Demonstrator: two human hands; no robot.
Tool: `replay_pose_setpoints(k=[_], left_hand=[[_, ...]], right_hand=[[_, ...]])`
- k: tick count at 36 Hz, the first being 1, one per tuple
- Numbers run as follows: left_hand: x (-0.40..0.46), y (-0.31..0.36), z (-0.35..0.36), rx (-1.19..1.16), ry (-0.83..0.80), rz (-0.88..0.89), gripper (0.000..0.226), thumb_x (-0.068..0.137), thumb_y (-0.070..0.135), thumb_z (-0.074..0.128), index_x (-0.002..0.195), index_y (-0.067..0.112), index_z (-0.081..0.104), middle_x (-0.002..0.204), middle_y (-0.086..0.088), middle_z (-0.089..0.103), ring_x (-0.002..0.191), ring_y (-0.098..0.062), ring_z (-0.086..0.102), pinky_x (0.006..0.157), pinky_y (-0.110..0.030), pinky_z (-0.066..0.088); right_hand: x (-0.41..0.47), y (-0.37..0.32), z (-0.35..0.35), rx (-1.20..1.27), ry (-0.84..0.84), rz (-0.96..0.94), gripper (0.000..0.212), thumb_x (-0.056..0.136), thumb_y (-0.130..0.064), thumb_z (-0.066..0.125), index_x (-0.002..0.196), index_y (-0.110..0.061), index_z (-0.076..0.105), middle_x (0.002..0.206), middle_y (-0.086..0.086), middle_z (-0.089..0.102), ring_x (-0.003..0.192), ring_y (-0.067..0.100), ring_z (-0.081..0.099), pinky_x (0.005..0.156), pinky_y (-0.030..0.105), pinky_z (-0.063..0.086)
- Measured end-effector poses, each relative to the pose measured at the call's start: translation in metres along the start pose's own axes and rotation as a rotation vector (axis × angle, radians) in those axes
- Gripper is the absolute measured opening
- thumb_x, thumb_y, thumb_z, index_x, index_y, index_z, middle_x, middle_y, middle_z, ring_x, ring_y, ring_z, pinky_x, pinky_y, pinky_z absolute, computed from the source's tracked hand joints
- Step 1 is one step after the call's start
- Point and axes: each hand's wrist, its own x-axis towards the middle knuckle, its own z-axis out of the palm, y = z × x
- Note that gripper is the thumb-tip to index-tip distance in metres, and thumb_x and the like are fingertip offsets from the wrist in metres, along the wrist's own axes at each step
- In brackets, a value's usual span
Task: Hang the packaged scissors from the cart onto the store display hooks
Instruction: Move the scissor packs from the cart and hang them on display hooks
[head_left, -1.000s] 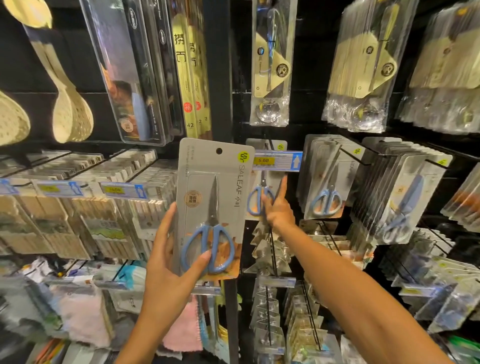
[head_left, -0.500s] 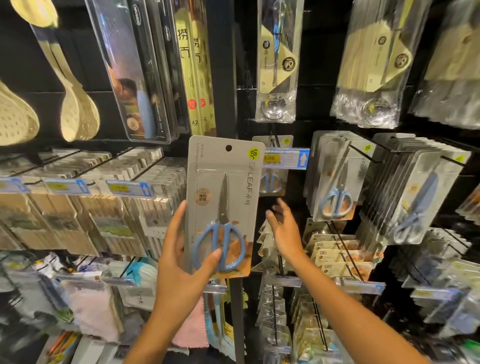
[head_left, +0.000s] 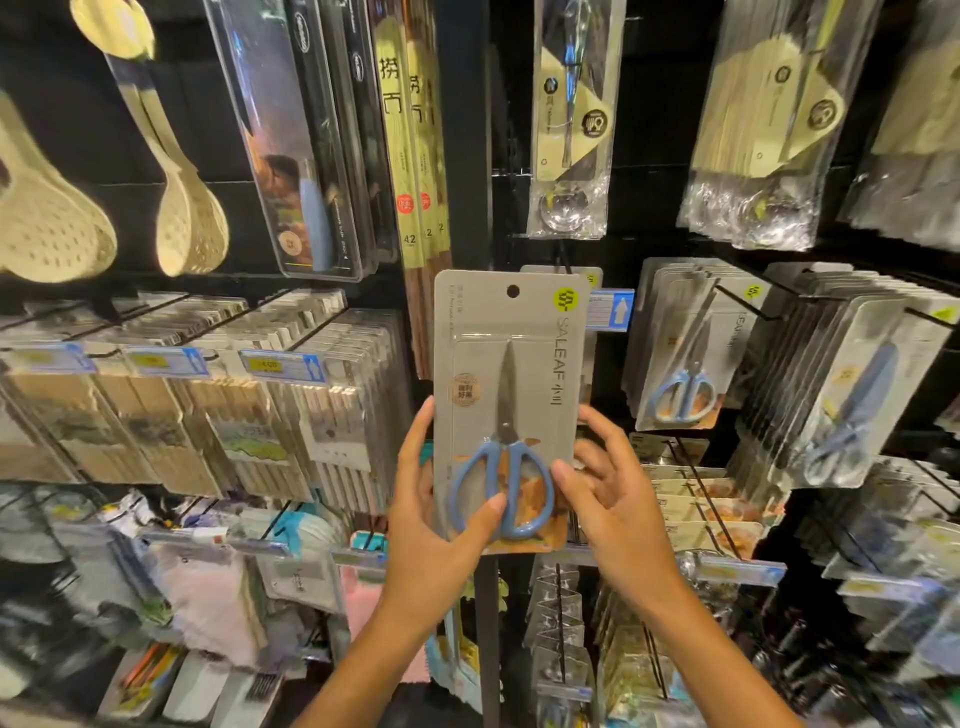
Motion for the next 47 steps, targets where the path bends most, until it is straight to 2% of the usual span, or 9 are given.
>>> replay_pose_setpoints(k=[4,9,13,17,22,26,33,41,47], left_hand=[[-0.002,0.002,0.002,-0.007,-0.052,-0.010,0.093,0.087,0.004,0.074,0.156,0.039,0.023,0.153,0.026,0.042,0.142,-0.005,0.045,0.113,-0.028,0.044],[-0.003,0.007,0.015,0.011,-0.075,0.010,0.090,0.085,0.020,0.074,0.154,0.047,0.022,0.154,0.034,0.033,0.145,-0.001,0.037,0.118,-0.035,0.039],[-0.001,0.003,0.020,0.029,-0.133,0.033,0.089,0.090,0.020,0.073,0.153,0.054,0.020,0.158,0.026,0.034,0.146,-0.006,0.039,0.118,-0.041,0.040],[0.020,0.003,0.011,0.140,-0.092,0.197,0.070,0.097,0.027,0.064,0.157,0.031,0.029,0.148,0.007,0.049,0.140,-0.020,0.048,0.111,-0.039,0.046],[0.077,0.016,-0.004,0.340,0.142,0.488,0.056,0.094,0.007,0.062,0.146,-0.003,0.042,0.148,-0.015,0.046,0.141,-0.026,0.043,0.117,-0.044,0.038],[0.116,0.028,0.001,0.517,0.154,0.647,0.059,0.094,0.005,0.064,0.147,-0.004,0.040,0.155,-0.019,0.036,0.148,-0.029,0.031,0.123,-0.047,0.027],[0.150,0.017,0.023,0.697,0.167,0.760,0.074,0.091,0.011,0.069,0.152,-0.006,0.031,0.163,-0.023,0.018,0.155,-0.039,0.015,0.123,-0.059,0.019],[0.156,-0.012,0.031,0.637,0.174,0.767,0.073,0.092,0.007,0.059,0.154,-0.004,0.023,0.166,-0.020,0.013,0.156,-0.038,0.012,0.117,-0.069,0.021],[0.154,-0.012,0.031,0.600,0.151,0.748,0.073,0.091,0.004,0.059,0.155,-0.005,0.024,0.167,-0.016,0.010,0.157,-0.034,0.010,0.119,-0.067,0.019]], right_hand=[[-0.008,0.001,-0.007,-0.024,0.032,-0.003,0.054,0.100,-0.005,0.054,0.145,-0.032,0.039,0.131,-0.003,0.067,0.114,0.017,0.069,0.090,0.034,0.060],[-0.013,-0.002,-0.013,-0.019,0.060,-0.026,0.056,0.100,-0.003,0.053,0.145,-0.033,0.037,0.129,-0.011,0.067,0.115,0.010,0.068,0.088,0.028,0.059],[-0.016,-0.004,-0.020,-0.004,0.128,-0.029,0.055,0.099,-0.004,0.055,0.145,-0.030,0.041,0.126,-0.009,0.069,0.112,0.010,0.069,0.084,0.023,0.059],[-0.024,-0.003,-0.033,-0.020,0.185,-0.024,0.053,0.098,-0.005,0.055,0.142,-0.032,0.043,0.122,-0.014,0.070,0.109,0.007,0.070,0.079,0.019,0.058],[-0.031,0.011,-0.050,-0.045,0.209,0.024,0.052,0.096,-0.013,0.057,0.132,-0.049,0.045,0.119,-0.024,0.069,0.111,0.003,0.068,0.085,0.018,0.057],[-0.033,0.037,-0.056,-0.067,0.219,0.099,0.052,0.095,-0.019,0.058,0.131,-0.055,0.046,0.124,-0.021,0.069,0.116,0.011,0.067,0.095,0.030,0.057],[-0.026,0.065,-0.051,-0.053,0.190,0.219,0.050,0.100,-0.006,0.055,0.132,-0.043,0.045,0.113,-0.027,0.070,0.102,-0.005,0.068,0.074,0.011,0.054],[-0.002,0.068,-0.049,-0.123,0.161,0.215,0.052,0.101,-0.017,0.057,0.138,-0.048,0.041,0.124,-0.020,0.069,0.114,0.001,0.066,0.091,0.027,0.057],[0.013,0.063,-0.044,-0.141,0.170,0.131,0.050,0.102,-0.015,0.057,0.143,-0.038,0.042,0.129,-0.008,0.068,0.116,0.005,0.066,0.089,0.024,0.058]])
